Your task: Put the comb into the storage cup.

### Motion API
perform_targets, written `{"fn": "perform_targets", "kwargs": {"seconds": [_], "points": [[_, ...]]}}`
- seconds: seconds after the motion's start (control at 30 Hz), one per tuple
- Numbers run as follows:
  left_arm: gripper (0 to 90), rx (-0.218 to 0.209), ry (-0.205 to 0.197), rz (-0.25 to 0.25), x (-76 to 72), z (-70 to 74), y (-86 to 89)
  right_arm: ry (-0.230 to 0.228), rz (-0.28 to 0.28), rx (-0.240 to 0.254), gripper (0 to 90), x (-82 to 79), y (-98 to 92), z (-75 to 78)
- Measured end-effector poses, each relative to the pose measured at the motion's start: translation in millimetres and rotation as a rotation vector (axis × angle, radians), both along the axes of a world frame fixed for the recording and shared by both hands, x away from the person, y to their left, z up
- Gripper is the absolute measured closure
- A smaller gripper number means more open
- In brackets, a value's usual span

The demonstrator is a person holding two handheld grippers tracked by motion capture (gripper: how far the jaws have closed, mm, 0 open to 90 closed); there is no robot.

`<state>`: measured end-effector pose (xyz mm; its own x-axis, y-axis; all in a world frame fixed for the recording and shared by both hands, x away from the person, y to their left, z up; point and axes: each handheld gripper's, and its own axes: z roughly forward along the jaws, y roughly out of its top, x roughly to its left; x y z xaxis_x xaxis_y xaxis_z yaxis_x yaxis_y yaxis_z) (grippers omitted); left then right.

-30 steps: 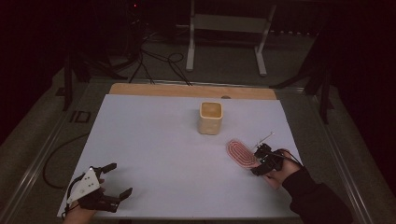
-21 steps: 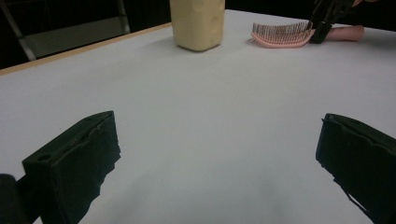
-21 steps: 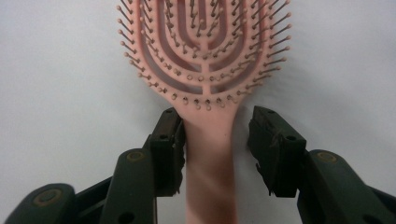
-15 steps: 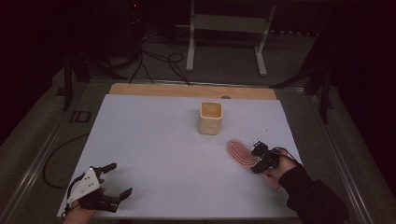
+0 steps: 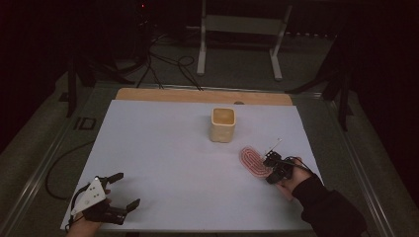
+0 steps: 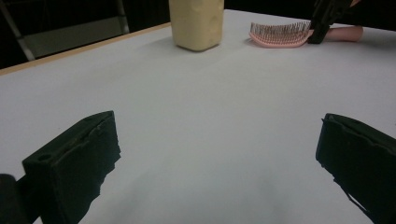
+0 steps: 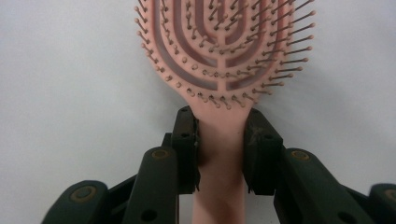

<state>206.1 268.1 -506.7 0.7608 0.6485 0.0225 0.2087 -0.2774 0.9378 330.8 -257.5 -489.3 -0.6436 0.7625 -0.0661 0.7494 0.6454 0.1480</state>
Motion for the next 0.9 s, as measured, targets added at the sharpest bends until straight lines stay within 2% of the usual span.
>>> {"fn": "perform_targets", "kwargs": {"seconds": [0.17,0.23,0.27,0.6,0.9], "points": [[0.0,0.000,0.001,0.002,0.4,-0.2,0.3,-0.018,-0.017,0.021,70.0,-1.4,-2.1,0.6],[0.0,0.000,-0.002,0.001,0.0,0.1,0.1,-0.051,-0.026,0.020,70.1,-2.6,-2.2,0.8],[0.0,0.000,-0.002,0.001,0.1,0.2,0.1,-0.052,-0.024,0.018,70.1,-2.6,-2.9,1.4],[0.0,-0.001,-0.002,0.002,-0.1,0.2,0.2,-0.102,-0.062,0.119,70.2,-6.1,-11.6,16.7],[0.0,-0.002,0.002,0.004,0.4,-0.2,0.6,-0.167,-0.053,0.181,70.3,-12.7,-10.1,35.8]]}}
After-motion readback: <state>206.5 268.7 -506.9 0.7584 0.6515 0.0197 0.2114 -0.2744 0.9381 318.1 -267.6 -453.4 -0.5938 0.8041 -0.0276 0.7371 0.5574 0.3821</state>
